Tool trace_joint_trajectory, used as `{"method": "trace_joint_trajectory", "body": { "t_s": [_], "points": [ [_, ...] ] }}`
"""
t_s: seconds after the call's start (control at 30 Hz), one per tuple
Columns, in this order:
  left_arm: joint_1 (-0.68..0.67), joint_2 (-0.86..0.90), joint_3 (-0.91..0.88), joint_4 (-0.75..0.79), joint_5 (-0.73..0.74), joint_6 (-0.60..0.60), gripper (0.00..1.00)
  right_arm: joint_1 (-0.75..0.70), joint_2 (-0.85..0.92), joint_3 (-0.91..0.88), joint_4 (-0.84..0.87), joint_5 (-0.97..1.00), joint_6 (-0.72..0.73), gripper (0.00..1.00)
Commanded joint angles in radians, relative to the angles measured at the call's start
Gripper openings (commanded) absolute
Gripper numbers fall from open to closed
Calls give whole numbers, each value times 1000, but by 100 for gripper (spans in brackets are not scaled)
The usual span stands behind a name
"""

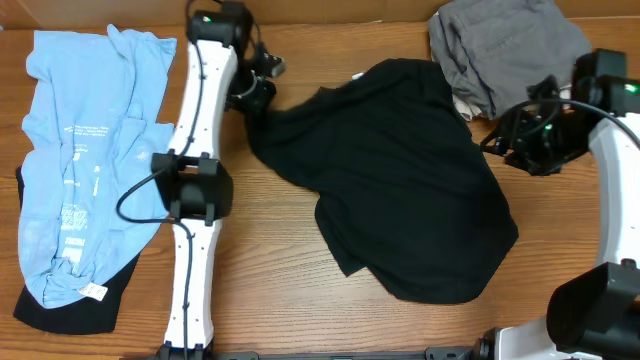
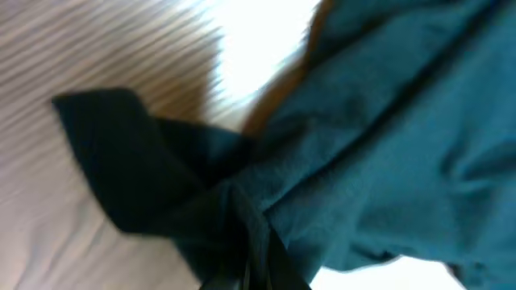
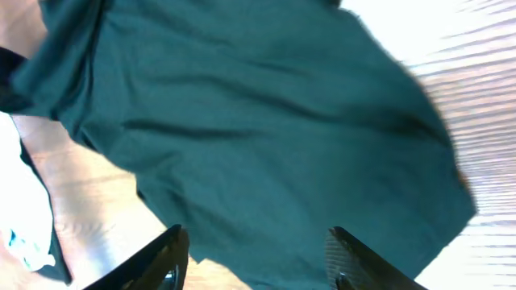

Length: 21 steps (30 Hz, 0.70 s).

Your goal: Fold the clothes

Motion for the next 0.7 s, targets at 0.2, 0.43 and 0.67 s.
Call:
{"method": "trace_joint_trajectory", "body": {
  "t_s": [0.2,0.43,0.67],
  "points": [
    [29,-423,2,-5,-23,-220,4,137,-16,22,-14,74,101,53],
    [-2,-652,-410,-5,-119,-265,4,151,-18,19,-34,74,97,53],
    [2,-699,-759,-2,-165,-294,4,230,-18,-58,-26,105,134,54]
  ]
}}
